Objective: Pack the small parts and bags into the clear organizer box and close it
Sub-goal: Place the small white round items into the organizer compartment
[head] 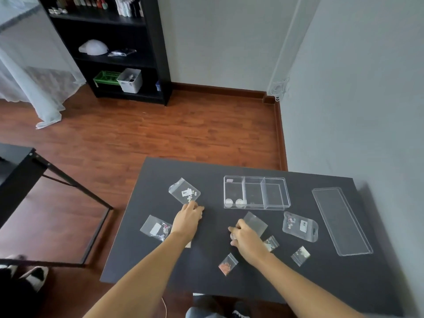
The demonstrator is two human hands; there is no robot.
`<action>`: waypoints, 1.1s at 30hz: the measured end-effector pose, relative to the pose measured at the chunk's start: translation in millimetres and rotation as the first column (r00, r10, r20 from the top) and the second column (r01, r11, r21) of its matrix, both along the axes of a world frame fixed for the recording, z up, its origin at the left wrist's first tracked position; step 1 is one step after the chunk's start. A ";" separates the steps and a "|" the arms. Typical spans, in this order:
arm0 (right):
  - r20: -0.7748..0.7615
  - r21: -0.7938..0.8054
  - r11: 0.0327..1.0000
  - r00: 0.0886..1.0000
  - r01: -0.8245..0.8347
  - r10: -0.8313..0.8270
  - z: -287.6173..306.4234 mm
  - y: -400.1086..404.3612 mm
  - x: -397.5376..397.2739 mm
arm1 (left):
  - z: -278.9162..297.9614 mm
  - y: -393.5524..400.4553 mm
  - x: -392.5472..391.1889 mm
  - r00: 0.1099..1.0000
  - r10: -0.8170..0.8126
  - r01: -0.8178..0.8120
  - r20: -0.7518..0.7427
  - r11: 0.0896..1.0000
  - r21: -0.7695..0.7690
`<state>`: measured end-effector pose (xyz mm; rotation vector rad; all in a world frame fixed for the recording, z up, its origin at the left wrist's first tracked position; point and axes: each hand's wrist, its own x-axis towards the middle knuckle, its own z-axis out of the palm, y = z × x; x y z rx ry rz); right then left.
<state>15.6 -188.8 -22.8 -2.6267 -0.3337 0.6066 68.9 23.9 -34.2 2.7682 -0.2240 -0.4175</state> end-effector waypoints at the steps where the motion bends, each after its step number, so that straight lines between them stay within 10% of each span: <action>1: 0.030 -0.008 1.000 0.999 -0.011 0.011 -0.9 -1.6 -1.0 | -0.4 0.5 2.2 1.000 0.006 -0.006 -0.007 0.999 -0.034; 12: 0.025 0.162 0.962 0.974 0.219 -0.226 13.6 1.9 -8.9 | 21.6 -5.0 8.7 0.983 0.076 -0.122 -0.169 0.951 -0.285; 21: 0.072 0.360 0.832 0.876 0.423 -0.477 36.4 -36.3 4.1 | 50.3 -52.9 46.5 0.996 0.093 -0.080 0.002 0.869 -0.488; 33: -0.025 0.337 0.788 0.841 0.516 -0.540 35.3 -75.3 -10.3 | 34.9 -94.6 100.8 0.977 -0.211 0.210 0.013 0.976 0.064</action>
